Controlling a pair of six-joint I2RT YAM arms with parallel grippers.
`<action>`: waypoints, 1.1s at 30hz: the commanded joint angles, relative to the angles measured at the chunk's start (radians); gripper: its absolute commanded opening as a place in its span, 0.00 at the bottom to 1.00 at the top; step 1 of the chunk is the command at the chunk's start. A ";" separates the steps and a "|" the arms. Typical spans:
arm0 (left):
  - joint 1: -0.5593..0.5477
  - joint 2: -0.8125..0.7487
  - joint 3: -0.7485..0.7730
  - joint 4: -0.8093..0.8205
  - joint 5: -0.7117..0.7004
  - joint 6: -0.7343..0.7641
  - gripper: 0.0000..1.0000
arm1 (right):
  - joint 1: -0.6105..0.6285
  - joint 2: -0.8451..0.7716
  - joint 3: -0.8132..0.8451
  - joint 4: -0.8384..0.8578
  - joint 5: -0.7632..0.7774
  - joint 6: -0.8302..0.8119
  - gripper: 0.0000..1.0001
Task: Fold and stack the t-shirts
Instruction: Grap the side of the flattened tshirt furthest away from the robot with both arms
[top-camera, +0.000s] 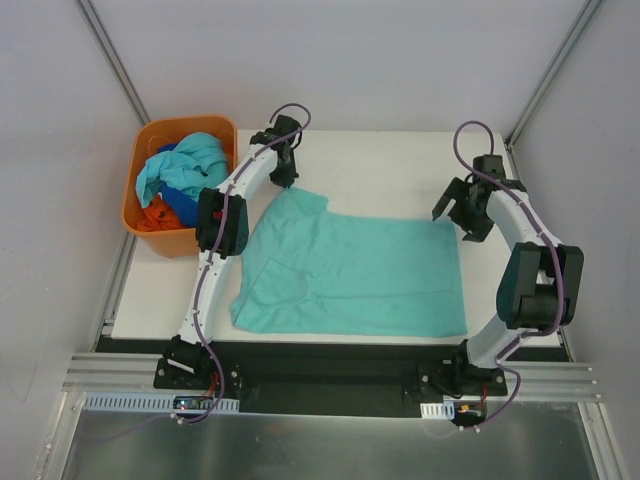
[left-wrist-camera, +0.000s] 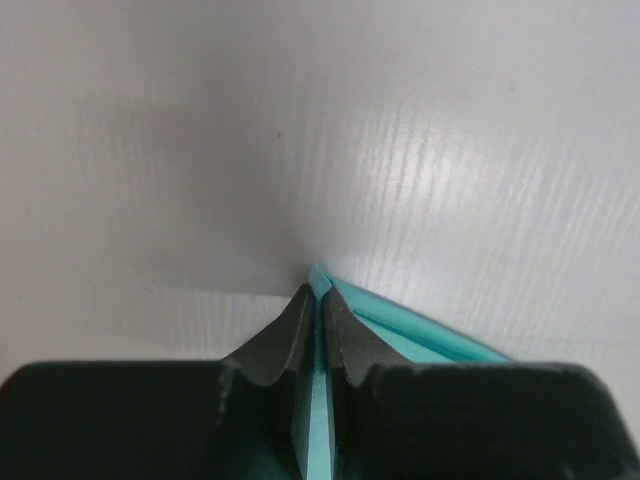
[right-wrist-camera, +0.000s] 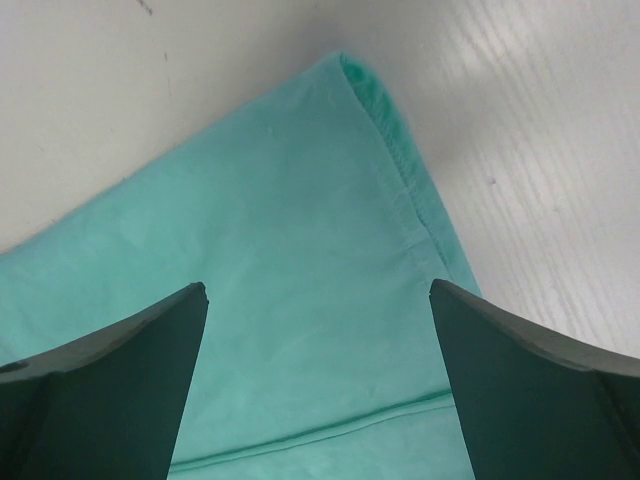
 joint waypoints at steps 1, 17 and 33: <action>-0.015 0.008 0.022 0.011 0.064 0.001 0.00 | -0.003 0.114 0.160 -0.016 0.108 -0.016 0.99; -0.039 -0.196 -0.134 0.098 0.018 0.024 0.00 | -0.006 0.477 0.478 -0.151 0.158 0.001 0.58; -0.071 -0.392 -0.327 0.125 0.002 0.011 0.00 | 0.006 0.329 0.335 -0.081 0.167 -0.007 0.00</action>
